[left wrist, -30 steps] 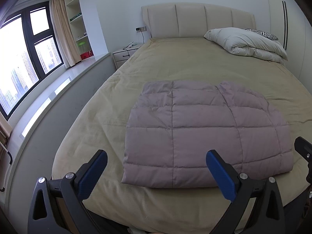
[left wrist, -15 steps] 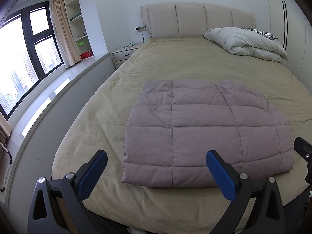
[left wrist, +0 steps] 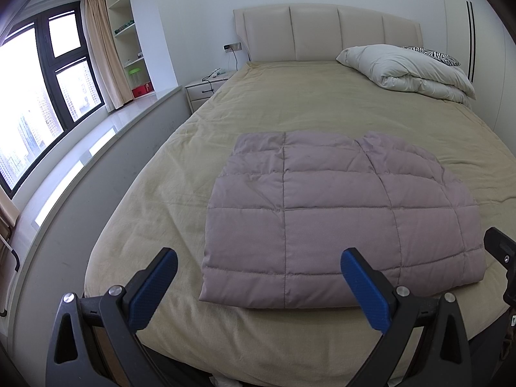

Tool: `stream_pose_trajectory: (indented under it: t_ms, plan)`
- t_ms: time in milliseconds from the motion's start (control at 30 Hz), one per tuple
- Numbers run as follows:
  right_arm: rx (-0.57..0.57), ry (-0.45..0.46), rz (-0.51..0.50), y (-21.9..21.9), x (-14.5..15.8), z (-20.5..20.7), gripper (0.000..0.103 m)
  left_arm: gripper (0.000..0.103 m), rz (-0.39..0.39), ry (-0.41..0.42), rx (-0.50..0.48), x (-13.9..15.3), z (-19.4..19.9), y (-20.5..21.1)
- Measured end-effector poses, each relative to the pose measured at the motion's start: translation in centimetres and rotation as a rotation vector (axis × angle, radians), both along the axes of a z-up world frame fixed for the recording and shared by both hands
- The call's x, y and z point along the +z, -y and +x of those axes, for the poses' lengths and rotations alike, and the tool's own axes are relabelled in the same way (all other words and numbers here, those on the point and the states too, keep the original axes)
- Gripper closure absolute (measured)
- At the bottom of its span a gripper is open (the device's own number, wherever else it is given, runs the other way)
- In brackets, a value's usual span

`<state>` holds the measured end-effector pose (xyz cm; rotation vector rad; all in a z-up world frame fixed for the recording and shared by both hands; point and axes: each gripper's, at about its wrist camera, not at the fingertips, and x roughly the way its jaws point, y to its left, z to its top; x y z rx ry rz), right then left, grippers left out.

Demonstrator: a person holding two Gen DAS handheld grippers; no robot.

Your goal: Fold large clothes

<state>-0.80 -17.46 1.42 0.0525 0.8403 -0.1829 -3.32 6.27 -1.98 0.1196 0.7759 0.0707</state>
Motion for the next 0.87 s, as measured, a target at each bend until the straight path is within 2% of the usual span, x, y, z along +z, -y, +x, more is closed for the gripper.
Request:
stream_pose_trajectory:
  t_ms: [867]
  plan:
    - [0.002,-0.008,0.001,-0.06,-0.40,-0.52,0.000,0.000,-0.012,0.002,-0.015,-0.70,-0.33,0.19]
